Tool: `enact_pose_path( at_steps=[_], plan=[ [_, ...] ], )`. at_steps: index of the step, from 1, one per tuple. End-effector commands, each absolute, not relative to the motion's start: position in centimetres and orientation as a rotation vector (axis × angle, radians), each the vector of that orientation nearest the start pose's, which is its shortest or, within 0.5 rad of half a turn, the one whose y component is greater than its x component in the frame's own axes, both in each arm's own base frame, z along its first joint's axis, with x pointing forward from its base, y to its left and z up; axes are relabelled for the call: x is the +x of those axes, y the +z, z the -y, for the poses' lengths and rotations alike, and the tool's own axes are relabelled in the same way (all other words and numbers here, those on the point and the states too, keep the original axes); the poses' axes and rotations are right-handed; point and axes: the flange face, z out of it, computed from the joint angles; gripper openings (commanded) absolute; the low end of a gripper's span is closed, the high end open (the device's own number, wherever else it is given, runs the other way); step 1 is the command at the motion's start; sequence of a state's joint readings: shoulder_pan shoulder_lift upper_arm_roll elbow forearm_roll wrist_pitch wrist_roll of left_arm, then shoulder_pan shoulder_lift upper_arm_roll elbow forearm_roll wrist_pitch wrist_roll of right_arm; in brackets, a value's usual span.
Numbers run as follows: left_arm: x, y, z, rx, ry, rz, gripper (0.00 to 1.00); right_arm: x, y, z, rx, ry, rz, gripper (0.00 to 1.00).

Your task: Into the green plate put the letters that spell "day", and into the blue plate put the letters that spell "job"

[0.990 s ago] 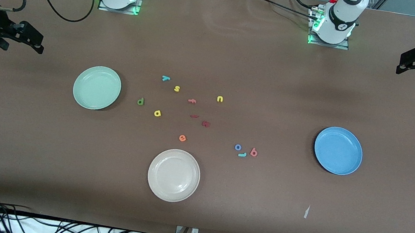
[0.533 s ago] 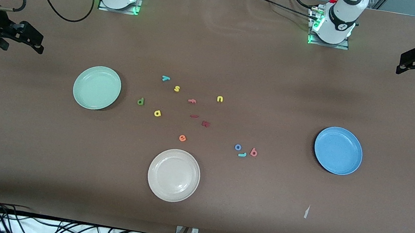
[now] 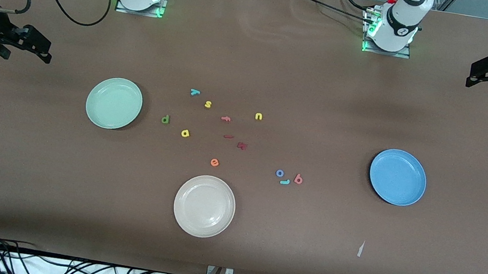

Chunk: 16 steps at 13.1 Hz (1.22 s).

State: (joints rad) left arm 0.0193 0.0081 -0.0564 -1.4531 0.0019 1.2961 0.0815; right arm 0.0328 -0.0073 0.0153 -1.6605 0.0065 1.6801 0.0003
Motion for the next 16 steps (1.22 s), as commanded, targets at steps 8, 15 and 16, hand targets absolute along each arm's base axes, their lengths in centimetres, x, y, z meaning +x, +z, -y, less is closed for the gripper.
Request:
enact_pose_path(
  at_steps=[8,15,16],
  plan=[
    [52.8,66.0,2.0,-3.103,0.247,-0.208,1.00,55.9,59.9,-3.0,-3.149,-0.022,0.091,1.00],
    [52.8,66.0,2.6,-3.103,0.244,-0.225,1.00,56.4,55.9,-3.2,-3.154,0.108,0.087,1.00],
    [52.8,66.0,2.5,-3.103,0.244,-0.221,1.00,56.4,54.5,-4.2,-3.151,0.163,0.111,1.00]
  ],
)
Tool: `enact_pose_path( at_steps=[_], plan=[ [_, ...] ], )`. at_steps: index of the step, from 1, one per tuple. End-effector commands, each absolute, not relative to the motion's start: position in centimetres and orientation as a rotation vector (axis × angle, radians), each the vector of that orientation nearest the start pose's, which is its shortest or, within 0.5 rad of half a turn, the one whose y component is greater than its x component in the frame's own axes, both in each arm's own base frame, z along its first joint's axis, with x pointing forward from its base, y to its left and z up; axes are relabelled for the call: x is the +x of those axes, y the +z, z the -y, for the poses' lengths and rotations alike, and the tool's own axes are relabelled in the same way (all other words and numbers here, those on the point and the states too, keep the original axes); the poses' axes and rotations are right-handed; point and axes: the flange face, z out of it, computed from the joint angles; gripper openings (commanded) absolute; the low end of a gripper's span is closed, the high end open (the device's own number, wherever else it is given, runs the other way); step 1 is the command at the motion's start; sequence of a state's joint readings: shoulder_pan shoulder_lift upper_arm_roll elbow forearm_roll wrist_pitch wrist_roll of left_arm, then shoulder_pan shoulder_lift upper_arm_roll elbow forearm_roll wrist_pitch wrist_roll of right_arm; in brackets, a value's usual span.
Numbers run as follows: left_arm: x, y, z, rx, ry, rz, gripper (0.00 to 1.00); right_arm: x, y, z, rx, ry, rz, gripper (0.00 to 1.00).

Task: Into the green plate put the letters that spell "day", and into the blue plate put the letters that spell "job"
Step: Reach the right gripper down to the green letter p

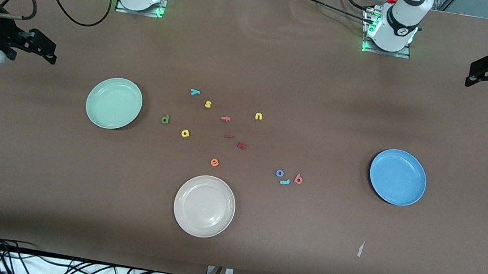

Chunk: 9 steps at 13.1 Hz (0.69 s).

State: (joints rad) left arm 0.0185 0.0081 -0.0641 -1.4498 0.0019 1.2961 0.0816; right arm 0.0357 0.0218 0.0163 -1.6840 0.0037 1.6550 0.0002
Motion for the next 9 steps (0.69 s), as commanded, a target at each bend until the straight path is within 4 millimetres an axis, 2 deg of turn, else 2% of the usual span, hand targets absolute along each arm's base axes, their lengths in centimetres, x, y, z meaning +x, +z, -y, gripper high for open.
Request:
enact_pose_path(
  at_steps=[1,3,4,7,9],
  plan=[
    [52.8,66.0,2.5,-3.103,0.244,-0.223,1.00,56.4,52.8,-5.1,-3.148,0.214,0.135,1.00],
    [52.9,66.1,2.5,-3.110,0.238,-0.221,1.00,56.1,48.8,-6.8,-3.131,0.318,0.175,1.00],
    [52.9,66.0,2.7,-3.122,0.238,-0.228,1.00,56.3,46.9,-8.3,-3.127,0.316,0.212,1.00],
    [53.2,66.6,3.2,-3.157,0.186,-0.244,1.00,56.3,41.5,-12.7,-3.144,0.210,0.156,1.00],
    [53.1,67.3,2.8,-3.189,0.160,-0.215,1.00,55.4,37.8,-16.7,-3.146,0.097,0.090,1.00]
  ],
)
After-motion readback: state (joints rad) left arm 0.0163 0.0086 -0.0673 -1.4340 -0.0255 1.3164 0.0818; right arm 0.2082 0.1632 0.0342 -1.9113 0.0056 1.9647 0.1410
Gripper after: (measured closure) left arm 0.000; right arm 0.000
